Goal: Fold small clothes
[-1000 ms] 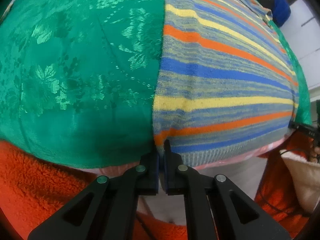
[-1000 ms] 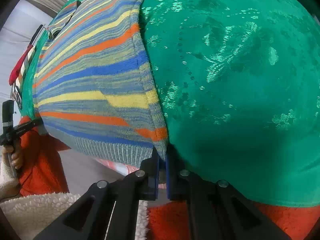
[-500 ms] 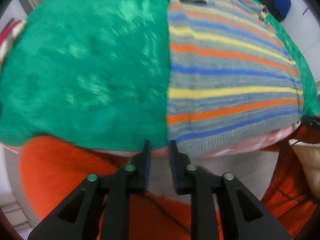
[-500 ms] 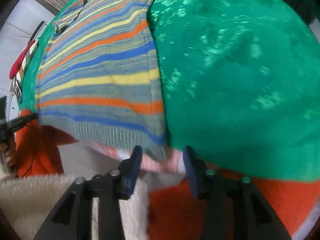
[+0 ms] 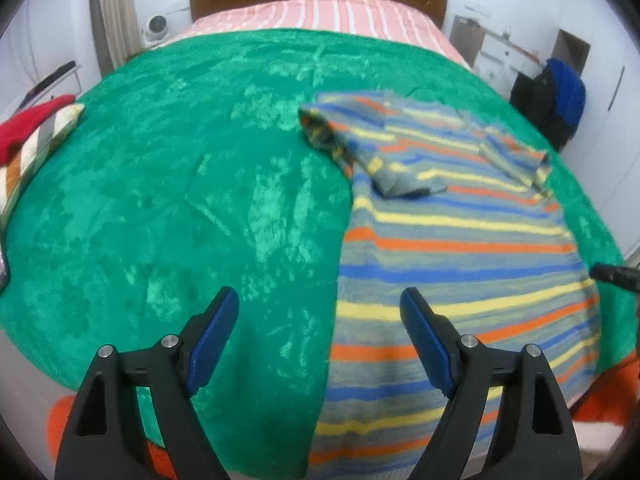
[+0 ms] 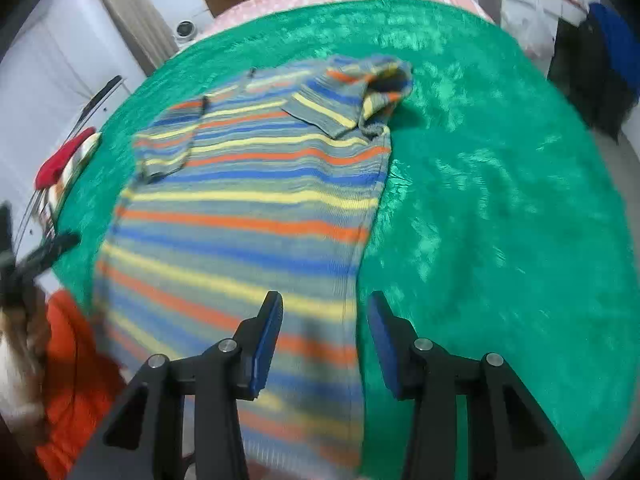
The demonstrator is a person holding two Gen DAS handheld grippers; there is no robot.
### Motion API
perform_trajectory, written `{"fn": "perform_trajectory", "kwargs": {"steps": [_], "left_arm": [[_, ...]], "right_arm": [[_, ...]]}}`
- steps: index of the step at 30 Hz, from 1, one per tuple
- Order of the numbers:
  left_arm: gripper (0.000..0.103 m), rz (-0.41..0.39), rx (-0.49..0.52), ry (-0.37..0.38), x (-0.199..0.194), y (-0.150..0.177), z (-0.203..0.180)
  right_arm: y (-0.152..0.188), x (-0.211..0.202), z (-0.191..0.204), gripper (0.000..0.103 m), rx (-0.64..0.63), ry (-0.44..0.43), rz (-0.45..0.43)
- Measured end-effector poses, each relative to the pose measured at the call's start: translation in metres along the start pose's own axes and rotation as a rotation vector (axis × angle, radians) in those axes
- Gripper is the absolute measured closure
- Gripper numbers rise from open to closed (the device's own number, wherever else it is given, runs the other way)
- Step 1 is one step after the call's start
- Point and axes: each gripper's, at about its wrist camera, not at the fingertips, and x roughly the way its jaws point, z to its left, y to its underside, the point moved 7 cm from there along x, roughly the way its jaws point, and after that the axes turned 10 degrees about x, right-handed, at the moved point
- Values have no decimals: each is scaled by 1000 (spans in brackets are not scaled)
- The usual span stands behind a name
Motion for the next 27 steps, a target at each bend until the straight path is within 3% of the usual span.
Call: {"fn": "perform_trajectory", "kwargs": {"steps": [3, 5, 6, 8, 12, 14, 15, 18, 20, 23, 27], "left_arm": [[19, 5, -35, -6, 4, 14, 16], [19, 22, -51, -23, 9, 26, 24], [19, 26, -52, -28, 10, 29, 28], [19, 25, -42, -47, 11, 33, 30], [19, 19, -18, -78, 12, 34, 29], [19, -6, -14, -104, 8, 33, 32], [19, -17, -14, -120, 5, 32, 35], [19, -24, -27, -160, 10, 31, 44], [19, -28, -41, -165, 14, 28, 48], [19, -24, -54, -193, 17, 28, 55], [18, -5, -79, -221, 18, 34, 67]], "right_arm": [[-6, 29, -12, 60, 129, -76, 56], [-8, 39, -19, 97, 211, -149, 93], [-9, 37, -22, 97, 219, -158, 88], [-11, 31, -24, 97, 173, -77, 55], [-4, 41, -16, 96, 102, 11, 64], [-10, 34, -11, 76, 80, 24, 80], [-16, 25, -8, 70, 43, 71, 69], [-50, -5, 26, 64, -184, 154, -49], [-77, -9, 59, 61, -322, 123, -84], [-106, 21, 106, 60, -484, 63, -73], [-136, 99, 109, 61, -550, 166, -45]]}}
